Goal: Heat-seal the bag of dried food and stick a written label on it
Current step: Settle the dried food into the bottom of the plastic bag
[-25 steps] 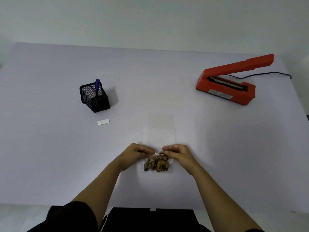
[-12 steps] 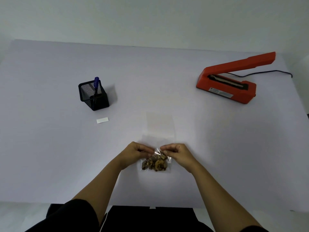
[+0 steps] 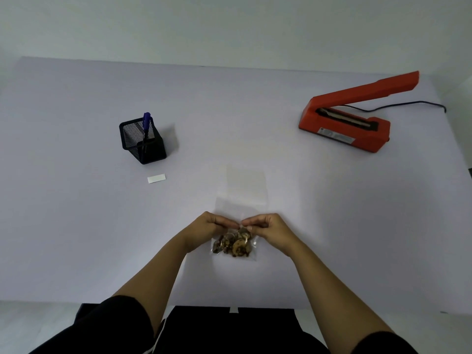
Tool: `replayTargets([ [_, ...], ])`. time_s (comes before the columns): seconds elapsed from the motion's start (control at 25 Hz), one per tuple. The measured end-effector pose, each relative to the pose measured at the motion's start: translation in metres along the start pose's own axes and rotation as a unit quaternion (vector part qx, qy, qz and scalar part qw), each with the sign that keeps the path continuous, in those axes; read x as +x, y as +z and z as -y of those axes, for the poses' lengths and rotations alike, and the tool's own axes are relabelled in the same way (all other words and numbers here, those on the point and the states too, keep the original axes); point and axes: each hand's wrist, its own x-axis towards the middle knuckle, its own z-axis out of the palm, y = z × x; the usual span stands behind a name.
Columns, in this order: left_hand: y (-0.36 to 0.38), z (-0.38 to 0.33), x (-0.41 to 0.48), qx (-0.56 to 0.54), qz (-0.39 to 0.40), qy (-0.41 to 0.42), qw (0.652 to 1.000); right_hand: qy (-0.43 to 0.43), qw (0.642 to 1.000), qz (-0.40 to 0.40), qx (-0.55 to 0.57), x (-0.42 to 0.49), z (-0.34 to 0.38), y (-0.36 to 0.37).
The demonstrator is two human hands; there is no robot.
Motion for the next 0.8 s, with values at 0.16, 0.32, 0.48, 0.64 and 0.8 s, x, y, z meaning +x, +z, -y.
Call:
replayTargets([
  [0.16,0.0018,-0.0009,-0.0045,-0.023,0.02,0.003,1.0,0.01,0.999,-0.034,0.038,-0.0032,-0.0036,0.0012],
  [0.32,0.0022,0.0007,-0.0042,-0.031,-0.003,-0.004,1.0,-0.004,0.999,-0.034,0.04,-0.0075,-0.0051,0.0073],
  [0.48,0.0021,0.0019,-0.0036,-0.024,0.006,0.003,1.0,-0.02,0.998,-0.031,0.042,-0.0079,-0.0059,0.0093],
  [0.64,0.0005,0.0044,-0.0015,-0.039,-0.001,-0.009,0.999,-0.006,0.999,-0.044,0.026,-0.0075,-0.0064,0.0081],
  [0.8,0.0002,0.0063,0.0035,-0.049,-0.039,0.015,0.998,-0.003,0.998,-0.046,0.044,-0.0065,-0.0032,0.0051],
])
